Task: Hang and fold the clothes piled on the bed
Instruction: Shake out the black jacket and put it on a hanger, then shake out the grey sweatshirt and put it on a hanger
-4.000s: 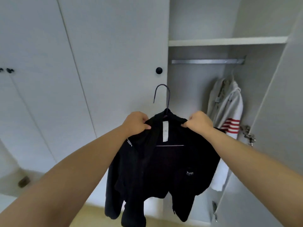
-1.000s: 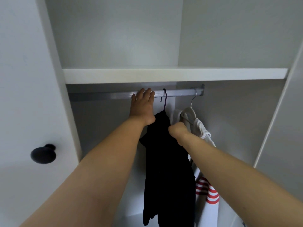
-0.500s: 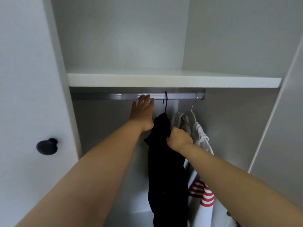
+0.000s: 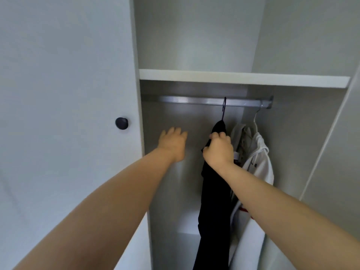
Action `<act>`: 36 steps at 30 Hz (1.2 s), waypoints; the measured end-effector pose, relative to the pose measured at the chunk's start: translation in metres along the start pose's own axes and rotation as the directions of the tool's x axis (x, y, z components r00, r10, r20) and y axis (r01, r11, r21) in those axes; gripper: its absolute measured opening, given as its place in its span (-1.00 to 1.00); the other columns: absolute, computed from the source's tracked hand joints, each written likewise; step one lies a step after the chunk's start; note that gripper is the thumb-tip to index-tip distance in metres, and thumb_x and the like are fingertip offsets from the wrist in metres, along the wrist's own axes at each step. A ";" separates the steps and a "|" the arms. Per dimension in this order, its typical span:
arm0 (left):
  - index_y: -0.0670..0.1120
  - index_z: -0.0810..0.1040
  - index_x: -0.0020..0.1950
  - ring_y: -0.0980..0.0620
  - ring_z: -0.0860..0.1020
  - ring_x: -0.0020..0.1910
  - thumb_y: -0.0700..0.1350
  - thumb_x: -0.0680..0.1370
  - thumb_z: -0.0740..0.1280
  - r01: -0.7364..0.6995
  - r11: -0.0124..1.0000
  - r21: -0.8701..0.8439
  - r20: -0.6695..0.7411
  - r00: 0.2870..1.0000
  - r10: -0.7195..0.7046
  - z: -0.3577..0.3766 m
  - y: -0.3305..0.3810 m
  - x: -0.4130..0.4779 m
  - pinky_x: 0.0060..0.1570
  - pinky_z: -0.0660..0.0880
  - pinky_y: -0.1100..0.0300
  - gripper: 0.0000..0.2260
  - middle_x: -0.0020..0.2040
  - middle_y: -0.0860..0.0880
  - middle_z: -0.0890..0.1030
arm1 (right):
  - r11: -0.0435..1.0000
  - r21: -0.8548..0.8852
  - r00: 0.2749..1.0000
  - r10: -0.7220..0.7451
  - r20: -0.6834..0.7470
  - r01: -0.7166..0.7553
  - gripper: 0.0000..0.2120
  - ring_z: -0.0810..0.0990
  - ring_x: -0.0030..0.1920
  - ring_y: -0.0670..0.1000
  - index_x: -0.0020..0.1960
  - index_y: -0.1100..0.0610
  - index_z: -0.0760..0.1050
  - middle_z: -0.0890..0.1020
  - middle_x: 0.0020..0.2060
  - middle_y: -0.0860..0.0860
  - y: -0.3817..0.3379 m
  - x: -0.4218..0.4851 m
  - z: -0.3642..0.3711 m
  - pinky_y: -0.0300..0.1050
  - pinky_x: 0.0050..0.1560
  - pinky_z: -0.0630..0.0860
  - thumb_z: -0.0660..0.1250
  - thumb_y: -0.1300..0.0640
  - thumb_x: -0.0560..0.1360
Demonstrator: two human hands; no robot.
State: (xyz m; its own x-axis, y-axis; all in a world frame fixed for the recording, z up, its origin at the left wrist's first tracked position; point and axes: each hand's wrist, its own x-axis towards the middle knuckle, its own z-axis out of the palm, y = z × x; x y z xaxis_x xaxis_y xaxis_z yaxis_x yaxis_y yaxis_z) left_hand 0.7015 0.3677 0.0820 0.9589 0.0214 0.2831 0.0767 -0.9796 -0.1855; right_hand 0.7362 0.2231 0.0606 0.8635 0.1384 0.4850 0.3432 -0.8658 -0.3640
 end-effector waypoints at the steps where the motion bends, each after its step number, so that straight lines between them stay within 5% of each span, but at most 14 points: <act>1: -0.11 0.19 0.50 -0.13 0.15 0.47 -0.09 0.50 0.30 -0.024 0.998 0.050 -0.027 0.999 0.026 -0.006 -0.004 -0.011 0.44 0.12 -0.10 -0.40 0.45 -0.14 0.24 | 0.999 0.042 1.000 -0.017 -0.025 0.018 -0.63 0.36 0.24 0.20 0.26 0.21 0.42 0.44 0.21 0.17 -0.007 -0.007 -0.003 0.03 0.16 0.40 0.29 0.17 0.47; 6: -0.19 0.25 0.47 -0.17 0.10 0.51 -0.13 0.52 0.24 -0.159 0.932 0.324 -0.127 0.969 0.210 -0.035 -0.022 -0.080 0.45 0.07 -0.11 -0.48 0.46 -0.20 0.27 | 0.969 0.169 0.975 -0.156 -0.160 0.182 -0.64 0.40 0.18 0.20 0.22 0.25 0.47 0.49 0.14 0.19 -0.044 -0.051 -0.021 0.02 0.16 0.37 0.27 0.28 0.42; 10: -0.23 0.54 0.25 -0.19 0.42 0.35 -0.09 0.35 0.40 -0.195 0.880 0.432 -0.179 0.938 0.296 -0.051 -0.051 -0.149 0.29 0.38 -0.07 -0.51 0.24 -0.20 0.55 | 0.932 0.233 0.947 -0.224 -0.228 0.277 -0.63 0.42 0.17 0.17 0.21 0.24 0.47 0.50 0.12 0.16 -0.086 -0.094 -0.035 0.04 0.16 0.41 0.26 0.33 0.40; 15: -0.21 0.08 0.54 -0.16 -0.05 0.54 -0.13 0.60 0.11 -0.069 0.906 0.417 -0.109 0.986 0.126 -0.050 -0.107 -0.240 0.49 -0.11 -0.06 -0.48 0.55 -0.20 0.06 | 0.889 0.274 0.928 -0.330 -0.172 0.367 -0.62 0.40 0.21 0.10 0.25 0.22 0.45 0.48 0.19 0.10 -0.148 -0.150 -0.036 -0.06 0.15 0.42 0.21 0.35 0.43; 22: -0.18 0.03 0.55 -0.13 -0.08 0.55 -0.16 0.59 0.10 0.245 0.913 0.326 -0.041 0.969 -0.245 -0.031 -0.188 -0.373 0.49 -0.10 -0.05 -0.47 0.56 -0.15 0.03 | 0.774 0.408 0.842 -0.539 0.025 0.484 -0.61 0.40 0.25 0.05 0.29 0.18 0.42 0.47 0.23 0.06 -0.279 -0.237 0.012 -0.06 0.20 0.43 0.20 0.33 0.47; 25: -0.16 0.03 0.55 -0.11 -0.06 0.55 -0.15 0.59 0.12 0.458 0.850 0.259 0.018 0.878 -0.479 -0.015 -0.223 -0.440 0.49 -0.06 -0.03 -0.46 0.56 -0.13 0.04 | 0.695 0.472 0.750 -0.654 0.100 0.543 -0.59 0.40 0.26 0.05 0.29 0.17 0.42 0.47 0.23 0.05 -0.338 -0.287 0.042 -0.09 0.20 0.42 0.21 0.34 0.45; 29: -0.14 0.00 0.55 -0.09 -0.03 0.54 -0.09 0.59 0.15 0.705 0.672 0.227 0.144 0.658 -0.739 0.005 -0.261 -0.534 0.49 0.02 -0.02 -0.43 0.56 -0.10 0.02 | 0.558 0.568 0.574 -0.800 0.173 0.605 -0.58 0.41 0.25 0.05 0.29 0.17 0.41 0.47 0.23 0.05 -0.410 -0.365 0.076 -0.12 0.17 0.42 0.21 0.33 0.44; 36: -0.09 0.00 0.55 -0.10 0.03 0.53 -0.09 0.59 0.20 0.936 0.290 0.200 0.186 0.254 -0.949 0.022 -0.288 -0.694 0.48 0.10 -0.02 -0.41 0.56 -0.09 0.04 | 0.308 0.731 0.185 -0.951 0.247 0.609 -0.57 0.38 0.26 0.07 0.33 0.19 0.36 0.42 0.25 0.06 -0.510 -0.498 0.105 -0.14 0.09 0.39 0.21 0.32 0.46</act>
State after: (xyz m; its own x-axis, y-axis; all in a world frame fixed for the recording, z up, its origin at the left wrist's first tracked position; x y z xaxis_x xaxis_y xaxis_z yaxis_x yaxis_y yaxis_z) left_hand 0.0197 0.6397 -0.0818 0.2216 0.9724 0.0725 0.9744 -0.2237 0.0228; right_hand 0.1701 0.6465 -0.0782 -0.0752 0.9680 0.2394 0.9016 0.1686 -0.3983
